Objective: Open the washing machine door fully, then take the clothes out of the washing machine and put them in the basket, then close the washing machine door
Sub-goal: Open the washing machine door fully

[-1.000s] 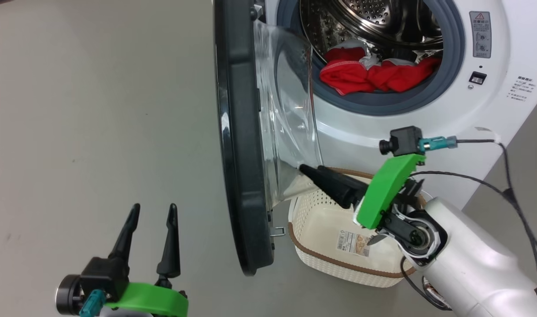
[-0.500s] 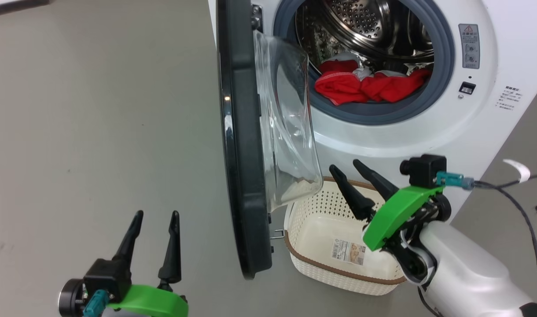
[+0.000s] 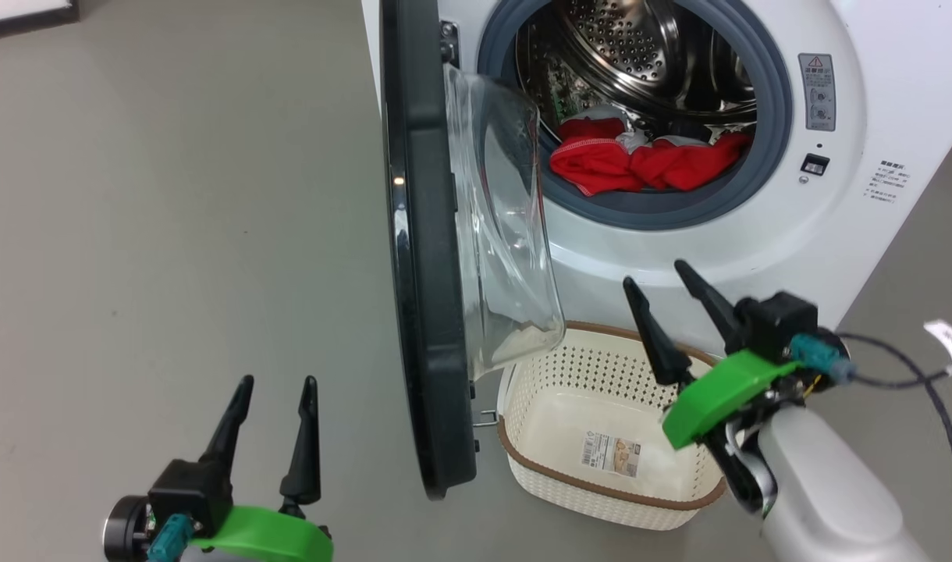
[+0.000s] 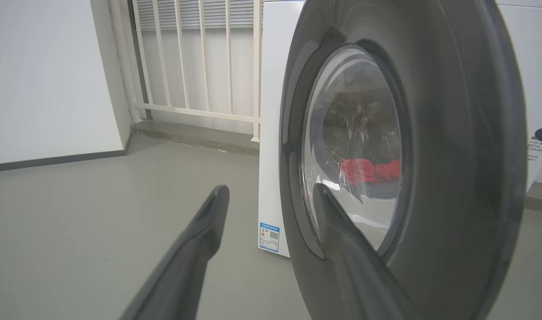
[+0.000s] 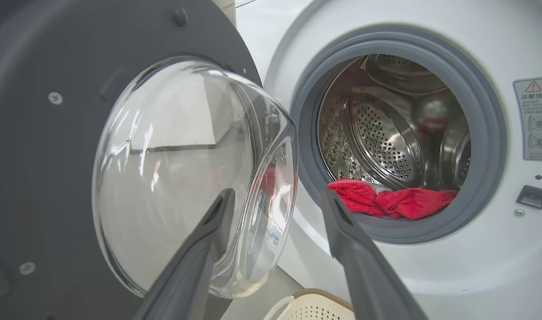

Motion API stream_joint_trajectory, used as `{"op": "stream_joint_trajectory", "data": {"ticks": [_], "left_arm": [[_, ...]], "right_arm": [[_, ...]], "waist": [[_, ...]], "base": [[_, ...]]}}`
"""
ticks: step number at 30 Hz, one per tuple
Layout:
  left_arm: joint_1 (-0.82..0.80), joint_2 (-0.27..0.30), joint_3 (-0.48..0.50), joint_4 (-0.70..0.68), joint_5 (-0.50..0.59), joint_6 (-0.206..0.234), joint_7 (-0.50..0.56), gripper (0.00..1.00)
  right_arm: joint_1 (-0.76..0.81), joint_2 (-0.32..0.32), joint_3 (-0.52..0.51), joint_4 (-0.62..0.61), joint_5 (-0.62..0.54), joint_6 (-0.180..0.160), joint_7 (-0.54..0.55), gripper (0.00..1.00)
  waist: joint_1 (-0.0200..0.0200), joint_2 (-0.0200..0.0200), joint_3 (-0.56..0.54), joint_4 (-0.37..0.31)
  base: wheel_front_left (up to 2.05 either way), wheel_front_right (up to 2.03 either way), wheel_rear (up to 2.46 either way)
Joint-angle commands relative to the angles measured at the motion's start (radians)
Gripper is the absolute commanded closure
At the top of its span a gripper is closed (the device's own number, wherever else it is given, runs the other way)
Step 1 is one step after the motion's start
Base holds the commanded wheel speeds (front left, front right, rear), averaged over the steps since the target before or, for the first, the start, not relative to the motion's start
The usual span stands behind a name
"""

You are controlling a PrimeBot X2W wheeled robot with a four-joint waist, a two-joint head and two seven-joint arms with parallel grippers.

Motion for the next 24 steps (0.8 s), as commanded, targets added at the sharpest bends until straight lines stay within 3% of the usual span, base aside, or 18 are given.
{"op": "stream_joint_trajectory", "data": {"ticks": [1, 7, 13, 24], "left_arm": [[-0.034, 0.018, 0.025, -0.023, -0.008, 0.008, -0.002, 0.0], [-0.026, 0.023, 0.021, -0.026, -0.012, 0.011, -0.001, 0.0], [-0.023, 0.028, 0.015, -0.023, -0.016, 0.011, -0.002, 0.0], [-0.022, 0.032, 0.004, -0.019, -0.023, 0.014, -0.001, 0.0]], "right_arm": [[0.017, 0.017, -0.009, -0.042, -0.036, 0.007, -0.009, 0.0], [0.123, 0.043, -0.111, -0.169, -0.174, 0.007, -0.009, 0.0], [0.202, 0.045, -0.111, -0.241, -0.136, 0.007, -0.009, 0.0], [0.236, 0.045, -0.117, -0.261, -0.124, 0.007, -0.009, 0.0]], "waist": [[0.0, 0.0, -0.002, 0.0], [0.0, 0.0, -0.008, 0.001], [0.0, 0.0, -0.011, 0.001], [0.0, 0.0, -0.01, 0.0]], "base": [[0.0, 0.0, 0.0], [0.0, 0.0, 0.0], [0.0, 0.0, 0.0], [0.0, 0.0, 0.0]]}}
